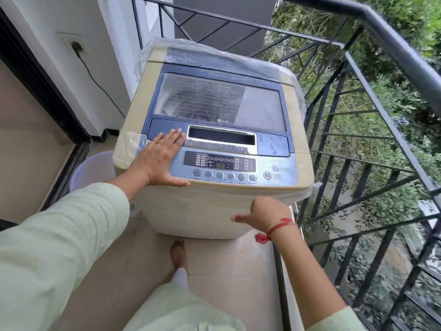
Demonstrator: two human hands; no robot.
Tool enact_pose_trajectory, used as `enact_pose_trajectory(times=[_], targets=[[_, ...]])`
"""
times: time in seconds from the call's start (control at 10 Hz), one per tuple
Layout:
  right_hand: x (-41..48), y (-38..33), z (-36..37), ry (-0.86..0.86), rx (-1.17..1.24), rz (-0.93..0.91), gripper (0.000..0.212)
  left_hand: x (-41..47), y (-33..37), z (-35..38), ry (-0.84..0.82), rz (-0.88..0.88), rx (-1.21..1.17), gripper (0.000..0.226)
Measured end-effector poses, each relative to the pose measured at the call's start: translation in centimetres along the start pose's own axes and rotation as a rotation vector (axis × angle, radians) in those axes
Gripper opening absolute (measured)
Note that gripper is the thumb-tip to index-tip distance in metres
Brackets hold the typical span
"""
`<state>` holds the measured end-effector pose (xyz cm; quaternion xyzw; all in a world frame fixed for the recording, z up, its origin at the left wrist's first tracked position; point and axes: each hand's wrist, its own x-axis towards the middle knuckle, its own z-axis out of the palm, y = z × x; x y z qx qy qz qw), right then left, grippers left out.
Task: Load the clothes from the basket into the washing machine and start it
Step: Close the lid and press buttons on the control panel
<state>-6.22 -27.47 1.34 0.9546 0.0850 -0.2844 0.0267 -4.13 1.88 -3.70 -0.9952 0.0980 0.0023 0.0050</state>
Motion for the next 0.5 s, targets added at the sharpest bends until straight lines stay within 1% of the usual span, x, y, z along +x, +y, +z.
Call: enact_pose_trajectory(times=[0.1, 0.2, 0.3, 0.4, 0.5], targets=[[-0.1, -1.2, 1.4, 0.017, 0.014, -0.043, 0.056, 0.0, 0.0, -0.1, -0.005, 0.000, -0.006, 0.132], [0.1, -2.5, 1.7, 0.142, 0.054, -0.126, 0.044, 0.2, 0.0, 0.0, 0.005, 0.002, -0.013, 0.132], [0.3, -3.3, 1.3, 0.249, 0.102, -0.213, 0.042, 0.2, -0.1, 0.0, -0.003, 0.004, -0.025, 0.130], [1.3, -4.1, 0.2, 0.464, 0.223, -0.343, 0.045, 0.5, -0.3, -0.4, 0.006, -0.024, -0.141, 0.118], [3.1, -4.1, -0.9, 0.594, 0.325, -0.394, 0.050, 1.1, -0.4, -1.2, 0.025, -0.059, -0.193, 0.107]])
